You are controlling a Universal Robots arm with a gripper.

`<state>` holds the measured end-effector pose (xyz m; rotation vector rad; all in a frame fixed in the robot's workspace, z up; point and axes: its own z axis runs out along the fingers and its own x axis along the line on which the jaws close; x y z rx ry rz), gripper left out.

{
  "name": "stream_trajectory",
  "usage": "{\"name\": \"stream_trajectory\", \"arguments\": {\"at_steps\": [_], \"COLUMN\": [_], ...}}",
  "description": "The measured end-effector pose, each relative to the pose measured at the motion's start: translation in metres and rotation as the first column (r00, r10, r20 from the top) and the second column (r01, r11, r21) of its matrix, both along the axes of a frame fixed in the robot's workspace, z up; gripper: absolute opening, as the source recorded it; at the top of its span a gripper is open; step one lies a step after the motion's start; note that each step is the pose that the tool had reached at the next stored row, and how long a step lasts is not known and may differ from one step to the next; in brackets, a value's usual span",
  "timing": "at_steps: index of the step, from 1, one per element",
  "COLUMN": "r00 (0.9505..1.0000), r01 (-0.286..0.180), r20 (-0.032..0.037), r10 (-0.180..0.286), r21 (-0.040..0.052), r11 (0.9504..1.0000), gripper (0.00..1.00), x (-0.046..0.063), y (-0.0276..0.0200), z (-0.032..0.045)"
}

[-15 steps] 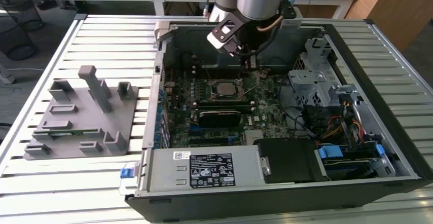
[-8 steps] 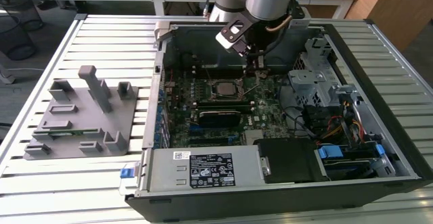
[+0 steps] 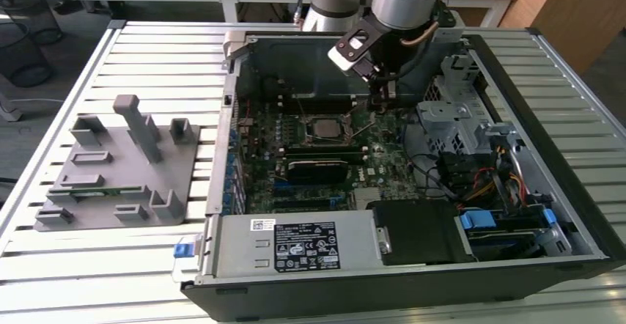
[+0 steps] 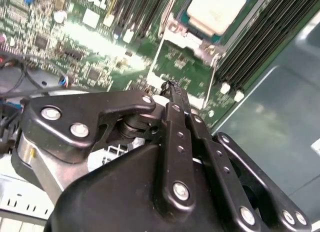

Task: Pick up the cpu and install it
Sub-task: 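Close the cpu cover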

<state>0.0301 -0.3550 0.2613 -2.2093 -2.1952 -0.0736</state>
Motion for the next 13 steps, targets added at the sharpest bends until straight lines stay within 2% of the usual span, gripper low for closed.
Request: {"name": "stream_trajectory", "arguments": {"at_steps": [4,10,13], "r00": [1.0,1.0,1.0], "r01": [0.0,-0.008,-0.008], "r20": [-0.0002,-0.0005,-0.0011], "r10": [0.0,0.008,0.008], "r21": [0.0001,0.0001,-0.0002], "r11": [1.0,1.0,1.0], "gripper": [0.11,0.11,0.11], "x": [0.012,0.024,0.027], "y": [0.0007,0.0011,0.0037], "z": [0.0,-0.0006,-0.0028]}}
